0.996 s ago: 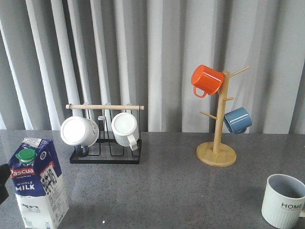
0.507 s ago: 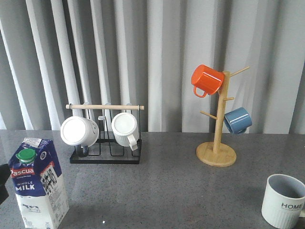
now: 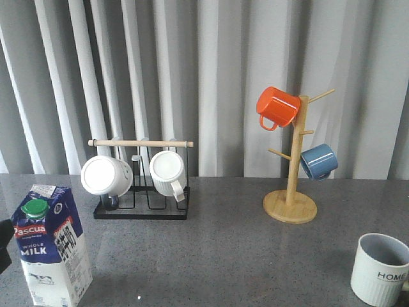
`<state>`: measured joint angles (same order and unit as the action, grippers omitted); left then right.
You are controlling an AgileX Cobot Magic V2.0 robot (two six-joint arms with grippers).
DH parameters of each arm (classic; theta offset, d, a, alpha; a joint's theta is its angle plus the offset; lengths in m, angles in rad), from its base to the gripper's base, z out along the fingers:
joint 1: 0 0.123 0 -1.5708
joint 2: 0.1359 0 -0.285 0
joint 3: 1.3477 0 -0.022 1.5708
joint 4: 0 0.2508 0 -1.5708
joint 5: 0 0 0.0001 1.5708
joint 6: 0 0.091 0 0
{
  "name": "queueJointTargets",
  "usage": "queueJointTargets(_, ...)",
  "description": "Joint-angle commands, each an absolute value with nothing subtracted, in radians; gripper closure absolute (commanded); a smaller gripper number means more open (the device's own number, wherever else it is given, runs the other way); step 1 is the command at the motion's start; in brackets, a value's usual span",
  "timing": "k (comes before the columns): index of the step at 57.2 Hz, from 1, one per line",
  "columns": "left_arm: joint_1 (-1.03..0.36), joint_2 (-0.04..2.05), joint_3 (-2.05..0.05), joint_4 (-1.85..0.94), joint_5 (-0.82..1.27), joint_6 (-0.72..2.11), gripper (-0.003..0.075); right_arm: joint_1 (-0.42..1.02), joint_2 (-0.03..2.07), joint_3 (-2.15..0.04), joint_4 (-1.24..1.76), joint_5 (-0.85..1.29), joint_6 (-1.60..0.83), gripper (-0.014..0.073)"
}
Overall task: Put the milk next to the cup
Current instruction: 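Close the right gripper on the white mug's handle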
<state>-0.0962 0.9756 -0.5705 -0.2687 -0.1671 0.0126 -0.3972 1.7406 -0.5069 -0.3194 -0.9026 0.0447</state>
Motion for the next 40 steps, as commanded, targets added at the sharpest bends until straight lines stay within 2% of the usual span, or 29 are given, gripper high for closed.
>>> queueJointTargets(1, -0.103, 0.967, -0.606, -0.267, -0.244, 0.013, 0.0231, -0.404, 1.721, -0.545, -0.32, -0.987, 0.055, 0.0122)
queueJointTargets(11, -0.103, 0.967, -0.606, -0.267, -0.244, 0.013, 0.0231, -0.401, 1.737, -0.575, -0.325, -0.985, 0.098, 0.0138)
queueJointTargets(19, -0.103, 0.967, -0.606, -0.267, -0.244, 0.013, 0.0231, -0.401, 1.756, -0.602, -0.369, -0.984, 0.126, 0.0195)
queueJointTargets(26, -0.103, 0.967, -0.606, -0.267, -0.244, 0.013, 0.0231, -0.401, 1.777, -0.612, -0.41, -0.985, 0.128, 0.0304)
queueJointTargets(37, -0.103, 0.967, -0.606, -0.267, -0.244, 0.013, 0.0231, -0.401, 1.791, -0.612, -0.412, -1.002, 0.143, 0.0572)
queueJointTargets(40, -0.103, 0.967, -0.606, -0.267, -0.244, 0.013, 0.0231, -0.401, 1.791, -0.612, -0.419, -1.013, 0.143, 0.061)
